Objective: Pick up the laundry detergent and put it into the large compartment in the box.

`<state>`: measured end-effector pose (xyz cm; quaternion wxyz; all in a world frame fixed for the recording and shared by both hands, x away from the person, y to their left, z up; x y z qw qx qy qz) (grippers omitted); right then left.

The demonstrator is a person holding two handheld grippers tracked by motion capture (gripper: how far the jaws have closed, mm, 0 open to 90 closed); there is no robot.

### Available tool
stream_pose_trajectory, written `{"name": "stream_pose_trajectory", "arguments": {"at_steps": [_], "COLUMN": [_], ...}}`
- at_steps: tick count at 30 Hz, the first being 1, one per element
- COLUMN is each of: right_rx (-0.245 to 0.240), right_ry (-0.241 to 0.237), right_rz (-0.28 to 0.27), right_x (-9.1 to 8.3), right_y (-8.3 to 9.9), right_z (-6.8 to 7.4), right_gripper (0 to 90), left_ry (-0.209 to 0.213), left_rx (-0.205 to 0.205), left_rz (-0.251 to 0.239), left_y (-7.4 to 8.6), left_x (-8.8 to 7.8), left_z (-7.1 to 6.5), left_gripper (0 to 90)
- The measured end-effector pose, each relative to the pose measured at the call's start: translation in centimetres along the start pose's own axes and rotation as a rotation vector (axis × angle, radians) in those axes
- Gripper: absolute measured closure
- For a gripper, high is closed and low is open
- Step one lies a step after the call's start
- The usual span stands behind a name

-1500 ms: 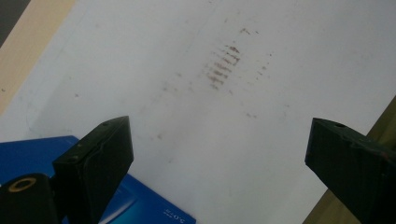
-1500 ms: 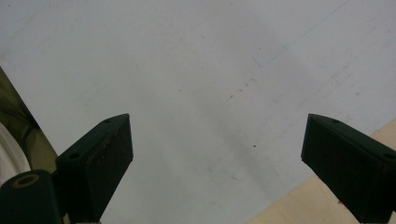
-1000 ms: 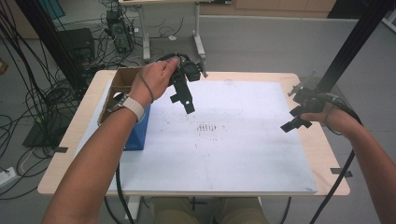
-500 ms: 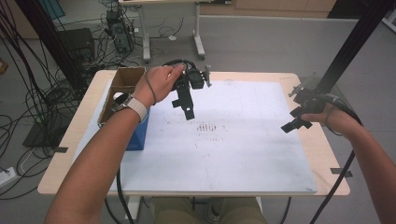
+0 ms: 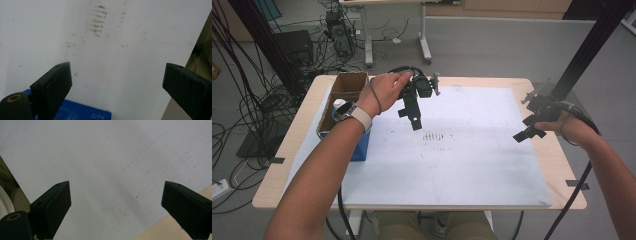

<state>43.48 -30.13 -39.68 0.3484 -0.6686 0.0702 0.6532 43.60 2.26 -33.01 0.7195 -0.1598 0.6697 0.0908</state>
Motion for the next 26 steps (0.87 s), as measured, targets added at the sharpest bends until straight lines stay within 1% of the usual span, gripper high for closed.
{"name": "stream_pose_trajectory", "arguments": {"at_steps": [6,8,9,10,16,17,19,23,26], "right_rx": [-0.005,0.001,-0.004,0.002,0.005,0.005,0.002,0.006,-0.001], "right_ry": [0.004,0.004,0.006,0.005,0.004,0.004,0.003,0.000,-0.002], "right_rz": [-0.003,-0.007,-0.007,-0.007,-0.006,-0.006,-0.008,-0.011,-0.013], "right_x": [-0.18,-0.23,-0.25,-0.24,-0.13,-0.11,-0.08,0.06,0.22], "right_y": [0.04,0.07,0.15,0.19,0.40,0.40,0.37,0.39,0.45], "right_z": [0.10,0.13,0.05,0.10,0.04,0.05,0.05,0.14,0.28], "right_gripper": [9.0,9.0,9.0,9.0,9.0,9.0,9.0,9.0,9.0], "left_ry": [-0.006,-0.005,-0.006,-0.006,-0.007,-0.007,-0.007,-0.009,-0.008], "left_rx": [-0.009,-0.009,-0.009,-0.009,-0.010,-0.017,-0.011,-0.015,-0.020], "left_rz": [-0.005,-0.006,-0.005,-0.006,-0.008,-0.014,-0.009,-0.015,-0.021], "left_y": [-0.09,-0.11,-0.10,-0.11,-0.04,-0.07,0.02,0.03,-0.04], "left_x": [0.03,0.05,0.05,0.06,0.02,0.05,0.04,0.03,-0.03], "left_z": [-0.04,-0.03,-0.03,-0.03,0.03,-0.01,0.06,0.05,0.10], "left_gripper": [9.1,9.0,9.0,9.0,8.9,8.9,9.0,8.9,8.8]}}
Point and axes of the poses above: each handheld gripper's, and its own axes: x roughly forward along the jaws, y roughly out of its underside, z roughly to its left, the point moved 10 cm from there along x, roughly forward along the jaws, and after that the axes turned 5 degrees about -x, right-handed, at the moved point
